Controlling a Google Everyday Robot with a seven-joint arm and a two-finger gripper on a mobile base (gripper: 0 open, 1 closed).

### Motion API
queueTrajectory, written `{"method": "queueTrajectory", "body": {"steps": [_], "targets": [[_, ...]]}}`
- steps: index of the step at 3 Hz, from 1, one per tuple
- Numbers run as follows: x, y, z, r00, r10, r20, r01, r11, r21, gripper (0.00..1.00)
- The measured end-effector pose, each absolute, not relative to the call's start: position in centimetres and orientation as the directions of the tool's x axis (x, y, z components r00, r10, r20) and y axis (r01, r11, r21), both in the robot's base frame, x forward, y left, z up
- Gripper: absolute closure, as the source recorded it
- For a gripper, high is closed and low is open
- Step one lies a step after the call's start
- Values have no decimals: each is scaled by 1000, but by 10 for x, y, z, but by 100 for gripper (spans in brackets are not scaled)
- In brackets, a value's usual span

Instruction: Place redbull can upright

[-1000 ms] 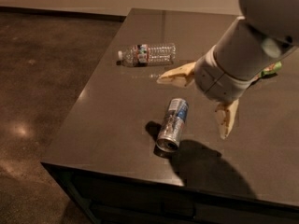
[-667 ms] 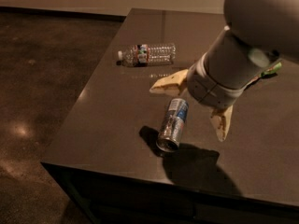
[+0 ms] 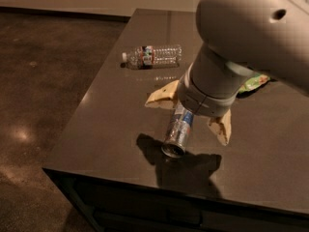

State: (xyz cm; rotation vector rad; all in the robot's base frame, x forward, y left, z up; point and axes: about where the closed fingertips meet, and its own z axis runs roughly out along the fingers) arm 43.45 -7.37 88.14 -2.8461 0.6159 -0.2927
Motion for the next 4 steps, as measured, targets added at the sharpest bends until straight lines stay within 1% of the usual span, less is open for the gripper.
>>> {"method": "queueTrajectory", "body": {"steps": [2, 4], "targets": [[425, -68, 869, 930, -337, 148, -318, -938, -136, 0], [409, -62, 852, 948, -297, 118, -290, -954, -71, 0]]}}
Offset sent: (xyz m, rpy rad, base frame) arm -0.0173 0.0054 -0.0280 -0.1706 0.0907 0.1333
